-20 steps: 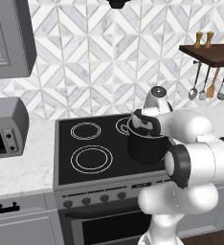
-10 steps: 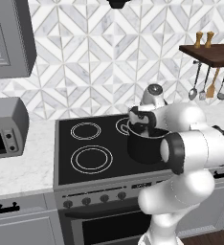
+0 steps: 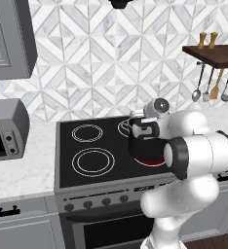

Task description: Put the onion and lime in the pot. Retrieve the spatula and lightly stir the vegetables in the pot.

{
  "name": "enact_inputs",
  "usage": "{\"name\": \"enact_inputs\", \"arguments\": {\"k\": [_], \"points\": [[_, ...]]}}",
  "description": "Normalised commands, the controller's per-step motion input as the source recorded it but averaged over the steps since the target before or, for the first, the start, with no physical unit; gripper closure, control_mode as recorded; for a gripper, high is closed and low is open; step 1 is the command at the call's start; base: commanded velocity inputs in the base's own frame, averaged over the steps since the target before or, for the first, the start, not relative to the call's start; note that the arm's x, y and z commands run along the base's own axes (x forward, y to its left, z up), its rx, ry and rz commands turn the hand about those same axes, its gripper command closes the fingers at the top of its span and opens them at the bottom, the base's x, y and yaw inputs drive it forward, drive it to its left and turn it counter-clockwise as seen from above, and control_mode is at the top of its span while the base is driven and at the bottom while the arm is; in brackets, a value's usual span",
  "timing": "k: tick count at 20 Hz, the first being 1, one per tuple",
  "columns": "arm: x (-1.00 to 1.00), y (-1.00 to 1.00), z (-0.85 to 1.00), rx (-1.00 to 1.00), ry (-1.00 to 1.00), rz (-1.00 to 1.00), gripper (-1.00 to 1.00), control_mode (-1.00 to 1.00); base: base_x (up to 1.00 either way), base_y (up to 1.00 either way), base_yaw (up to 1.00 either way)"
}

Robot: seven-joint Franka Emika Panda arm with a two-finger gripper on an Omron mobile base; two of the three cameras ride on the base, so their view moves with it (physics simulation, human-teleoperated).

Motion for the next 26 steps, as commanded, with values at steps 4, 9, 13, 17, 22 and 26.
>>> {"name": "enact_inputs", "arguments": {"k": [4, 9, 13, 17, 22, 26], "points": [[-0.03, -0.02, 0.00, 0.01, 0.12, -0.04, 1.00, -1.00, 0.00, 0.00, 0.00], [-0.51, -0.02, 0.06, 0.12, 0.29, -0.03, 1.00, -1.00, 0.00, 0.00, 0.00], [-0.13, -0.13, 0.15, 0.10, 0.33, -0.04, 1.00, -1.00, 0.00, 0.00, 0.00], [0.18, -0.03, -0.14, -0.02, 0.20, -0.06, 1.00, -1.00, 0.00, 0.00, 0.00], [0.35, 0.00, -0.77, -0.07, 0.02, -0.04, 1.00, -1.00, 0.00, 0.00, 0.00], [0.01, 0.00, -1.00, -0.02, -0.05, -0.02, 1.00, -1.00, 0.00, 0.00, 0.00]]}}
